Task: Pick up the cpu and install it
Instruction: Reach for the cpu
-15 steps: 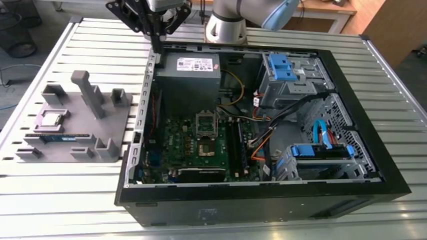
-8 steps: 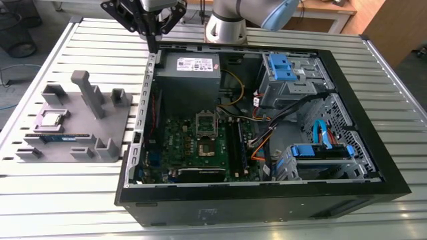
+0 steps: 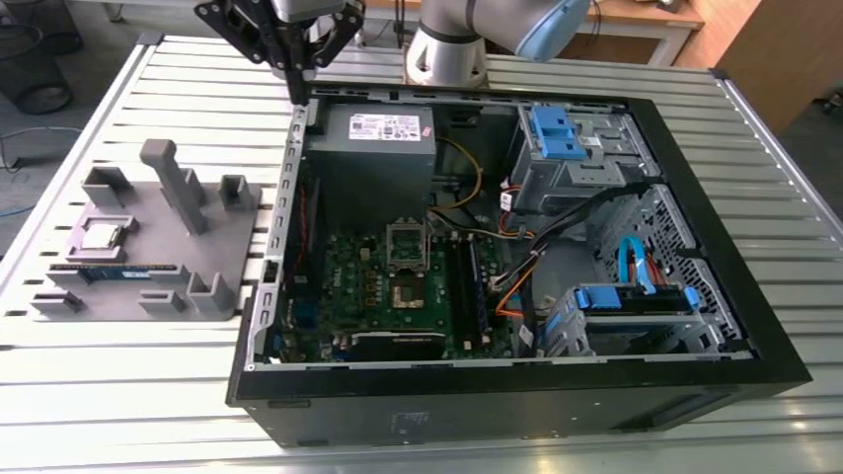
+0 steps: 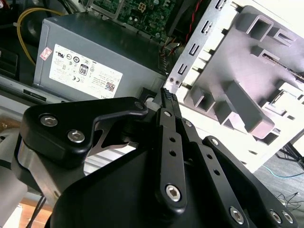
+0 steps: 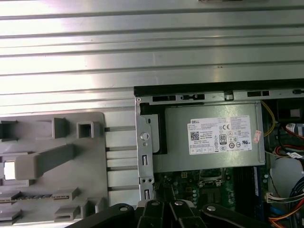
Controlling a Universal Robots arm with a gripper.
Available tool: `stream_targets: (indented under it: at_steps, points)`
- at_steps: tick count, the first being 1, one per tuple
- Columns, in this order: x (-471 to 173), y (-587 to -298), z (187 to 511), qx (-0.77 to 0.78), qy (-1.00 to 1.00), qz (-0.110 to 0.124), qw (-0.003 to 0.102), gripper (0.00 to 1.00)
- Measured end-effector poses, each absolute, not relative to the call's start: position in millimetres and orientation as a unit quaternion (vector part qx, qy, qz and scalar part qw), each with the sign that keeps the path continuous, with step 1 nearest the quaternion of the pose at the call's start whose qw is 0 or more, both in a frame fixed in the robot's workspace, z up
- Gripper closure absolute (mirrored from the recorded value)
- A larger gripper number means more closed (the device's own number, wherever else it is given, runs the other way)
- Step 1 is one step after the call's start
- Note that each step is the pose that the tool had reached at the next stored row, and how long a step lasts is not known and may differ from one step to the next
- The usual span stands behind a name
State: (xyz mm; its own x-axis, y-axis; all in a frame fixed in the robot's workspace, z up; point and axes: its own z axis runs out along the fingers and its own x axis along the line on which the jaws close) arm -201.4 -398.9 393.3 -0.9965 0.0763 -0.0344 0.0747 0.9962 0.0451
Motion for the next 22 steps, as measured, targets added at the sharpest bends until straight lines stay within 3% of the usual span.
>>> stream_targets:
  at_steps: [22]
  points:
    - [-206.7, -398.9, 393.3, 0.038, 0.999, 0.022, 0.018, 0.89]
